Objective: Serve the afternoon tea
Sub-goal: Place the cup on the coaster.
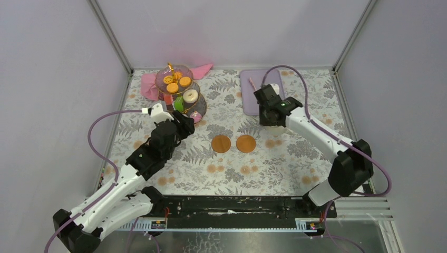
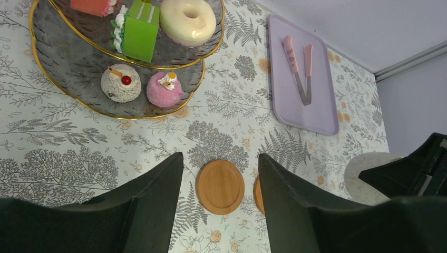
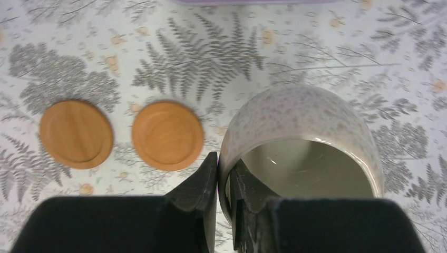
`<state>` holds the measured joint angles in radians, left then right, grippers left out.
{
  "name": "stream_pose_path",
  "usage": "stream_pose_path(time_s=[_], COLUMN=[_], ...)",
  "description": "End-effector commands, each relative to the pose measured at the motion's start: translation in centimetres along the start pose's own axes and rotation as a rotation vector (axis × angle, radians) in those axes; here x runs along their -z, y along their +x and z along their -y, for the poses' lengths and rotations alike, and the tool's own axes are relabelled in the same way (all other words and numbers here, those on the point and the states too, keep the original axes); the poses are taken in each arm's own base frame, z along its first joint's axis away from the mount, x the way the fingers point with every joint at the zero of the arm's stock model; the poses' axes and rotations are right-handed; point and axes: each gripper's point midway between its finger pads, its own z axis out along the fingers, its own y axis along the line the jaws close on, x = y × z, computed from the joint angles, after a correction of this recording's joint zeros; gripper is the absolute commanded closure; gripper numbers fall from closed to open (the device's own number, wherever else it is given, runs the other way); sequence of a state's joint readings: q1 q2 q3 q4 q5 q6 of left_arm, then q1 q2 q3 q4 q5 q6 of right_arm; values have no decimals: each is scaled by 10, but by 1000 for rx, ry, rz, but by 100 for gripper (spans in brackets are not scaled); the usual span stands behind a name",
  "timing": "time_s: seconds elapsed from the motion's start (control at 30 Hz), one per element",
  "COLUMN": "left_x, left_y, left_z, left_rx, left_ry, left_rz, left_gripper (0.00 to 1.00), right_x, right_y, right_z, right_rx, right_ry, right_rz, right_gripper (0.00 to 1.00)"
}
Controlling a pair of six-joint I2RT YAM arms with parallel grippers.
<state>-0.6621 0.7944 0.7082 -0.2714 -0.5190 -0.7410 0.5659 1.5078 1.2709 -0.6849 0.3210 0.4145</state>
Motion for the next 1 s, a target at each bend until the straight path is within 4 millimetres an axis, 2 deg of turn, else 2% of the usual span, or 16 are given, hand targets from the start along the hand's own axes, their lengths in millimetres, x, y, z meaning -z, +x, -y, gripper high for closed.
stream_pose_path(time_s=[0.0, 0.3, 0.5, 0.63, 0.97], left_x=[6, 9, 9, 9, 12], left_y=[-15, -20, -19, -17, -22], left_z=[3, 3, 1, 0, -1], left_rx=[-9, -18, -19, -19, -26], left_ry=[-11, -23, -27, -30, -35], left_rz=[36, 45, 44, 42, 51], left_gripper=[39, 39, 39, 39, 39], right_x=[17, 4, -6, -9, -7], right_y=[-30, -37, -32, -28, -8], right_z=[-47, -138, -187, -209, -235], right_rx=[65, 134, 184, 199, 151], right_ry=[-87, -216, -268, -290, -390], right_rz=[81, 74, 56, 51, 8], right_gripper=[100, 100, 100, 100, 100])
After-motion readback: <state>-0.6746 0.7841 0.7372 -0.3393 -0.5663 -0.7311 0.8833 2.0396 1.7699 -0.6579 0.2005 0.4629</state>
